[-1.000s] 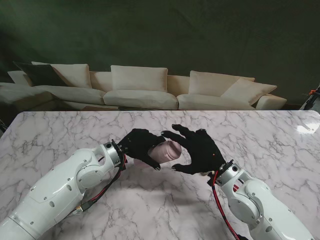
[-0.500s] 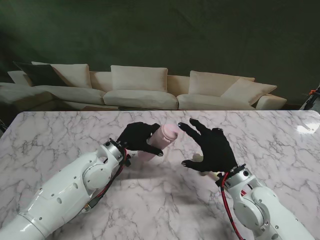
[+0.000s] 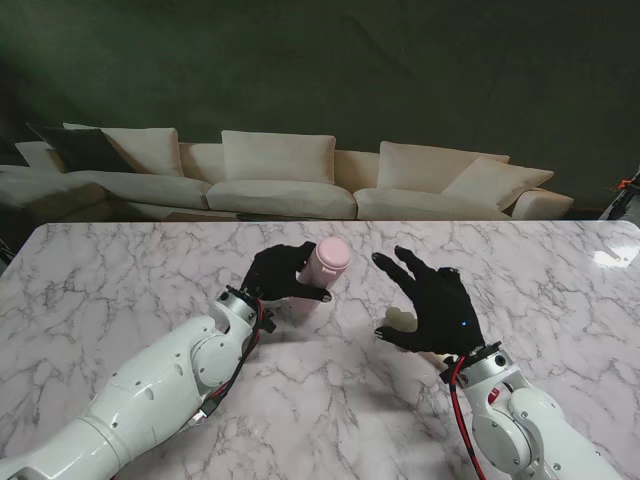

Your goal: Clean the thermos with cup brush

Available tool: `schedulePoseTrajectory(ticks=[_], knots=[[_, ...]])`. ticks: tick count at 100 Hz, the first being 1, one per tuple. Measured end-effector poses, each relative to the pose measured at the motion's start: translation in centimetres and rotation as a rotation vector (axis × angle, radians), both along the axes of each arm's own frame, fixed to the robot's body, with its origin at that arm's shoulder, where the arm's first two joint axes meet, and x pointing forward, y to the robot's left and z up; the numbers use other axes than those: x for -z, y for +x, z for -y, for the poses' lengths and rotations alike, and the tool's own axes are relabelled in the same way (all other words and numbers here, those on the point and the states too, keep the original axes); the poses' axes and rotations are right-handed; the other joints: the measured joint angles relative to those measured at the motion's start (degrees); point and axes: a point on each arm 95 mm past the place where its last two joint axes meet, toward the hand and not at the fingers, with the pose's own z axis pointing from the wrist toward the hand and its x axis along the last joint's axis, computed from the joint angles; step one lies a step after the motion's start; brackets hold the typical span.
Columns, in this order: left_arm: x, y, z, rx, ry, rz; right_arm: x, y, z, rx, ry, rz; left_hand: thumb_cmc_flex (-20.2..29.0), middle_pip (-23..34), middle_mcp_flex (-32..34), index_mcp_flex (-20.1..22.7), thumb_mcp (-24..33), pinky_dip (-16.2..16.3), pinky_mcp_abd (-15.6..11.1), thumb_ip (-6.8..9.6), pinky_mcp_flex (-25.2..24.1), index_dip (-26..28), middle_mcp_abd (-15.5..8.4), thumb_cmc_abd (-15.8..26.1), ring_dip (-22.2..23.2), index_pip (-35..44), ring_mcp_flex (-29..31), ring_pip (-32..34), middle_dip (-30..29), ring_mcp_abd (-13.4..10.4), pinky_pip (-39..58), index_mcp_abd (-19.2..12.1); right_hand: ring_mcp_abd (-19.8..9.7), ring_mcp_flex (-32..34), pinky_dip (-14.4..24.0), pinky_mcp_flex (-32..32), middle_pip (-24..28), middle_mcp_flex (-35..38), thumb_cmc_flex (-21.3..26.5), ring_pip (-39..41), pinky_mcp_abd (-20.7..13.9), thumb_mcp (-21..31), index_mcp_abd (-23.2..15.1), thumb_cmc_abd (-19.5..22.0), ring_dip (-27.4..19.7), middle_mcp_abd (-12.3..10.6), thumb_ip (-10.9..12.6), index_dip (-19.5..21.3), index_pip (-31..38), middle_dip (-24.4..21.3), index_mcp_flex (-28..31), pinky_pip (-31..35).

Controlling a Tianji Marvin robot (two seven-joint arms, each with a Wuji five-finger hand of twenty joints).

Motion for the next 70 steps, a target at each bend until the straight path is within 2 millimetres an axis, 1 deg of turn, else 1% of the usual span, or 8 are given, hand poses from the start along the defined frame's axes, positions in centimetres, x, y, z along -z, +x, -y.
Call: schedulePoseTrajectory(ticks=[6,8,25,33,45,70], knots=[[0.6,0.0,0.1,-0.002,0.005,-0.011,0.2,-0.1,0.1,0.003,-0.002,-0.001,0.0,0.0,0.0,0.0,0.0,0.0,0.0,0.0,0.0,-0.1,-0.2,0.0,0.0,0.0,0.0,0.0,-0.7,0.0,0.0,0.0,0.0,0.0,0.0,0.0,0.0,0.0,0.0,0.0,0.0,0.0,0.0,0.0,0.0,0.0,0.0,-0.1,0.0,0.0,0.0,0.0],[0.8,0.1,0.1,-0.003,0.004,-0.015,0.3,-0.1,0.1,0.004,-0.002,-0.003,0.0,0.0,0.0,0.0,0.0,0.0,0.0,0.0,0.0,-0.1,-0.2,0.0,-0.1,0.0,0.0,0.0,-0.8,0.0,0.0,0.0,0.0,0.0,0.0,0.0,0.0,0.0,0.0,0.0,0.0,-0.2,0.0,0.7,0.0,0.0,0.0,-0.5,0.0,0.0,0.0,0.0],[2.1,0.1,0.1,-0.026,-0.021,-0.053,0.7,0.0,0.4,0.014,-0.004,-0.014,0.0,0.0,0.0,0.0,0.0,0.0,0.0,0.0,0.0,-0.3,-0.3,0.0,-0.6,-0.1,0.0,0.0,-2.0,0.0,0.0,0.0,0.0,0.0,-0.5,-0.1,0.0,0.0,0.0,0.0,-0.1,-0.1,0.0,0.8,0.0,0.0,0.0,-0.6,0.0,0.0,0.0,0.0],[2.4,0.1,0.1,-0.029,-0.024,-0.062,0.9,0.0,0.5,0.018,-0.007,-0.018,0.1,0.0,0.0,0.0,0.0,0.0,0.0,0.0,-0.2,-0.5,-0.4,0.0,-0.6,-0.1,0.0,0.0,-2.3,0.0,0.0,0.0,0.0,0.0,-0.5,-0.3,0.0,0.0,-0.7,0.0,-0.1,-0.1,0.0,2.0,0.0,0.0,-0.2,-0.7,0.0,0.0,0.0,0.0],[2.9,0.2,0.1,-0.038,-0.033,-0.079,1.1,0.0,0.7,0.024,-0.009,-0.024,0.9,0.0,-0.6,0.0,-0.7,-0.1,0.0,0.0,-1.1,-0.7,-0.5,0.0,-0.7,-0.5,-0.7,-0.4,-3.2,0.0,0.0,0.0,0.0,0.0,-0.5,-0.5,0.0,0.0,-0.7,0.0,-0.1,-0.1,0.0,2.0,0.0,0.0,-0.2,-0.7,0.0,0.0,0.0,0.0],[3.8,0.3,-0.2,-0.05,-0.046,-0.101,1.4,0.1,0.8,0.033,-0.008,-0.032,0.9,0.0,-0.7,0.0,-0.7,-0.1,0.0,0.0,-1.6,-0.8,-0.5,0.0,-0.7,-0.8,-1.2,-0.4,-4.1,0.0,0.0,0.0,0.0,0.0,-0.5,-0.6,0.0,0.0,-0.7,0.0,-0.5,-0.1,0.0,2.5,0.0,0.0,-0.3,-0.7,0.0,0.0,0.0,0.0]])
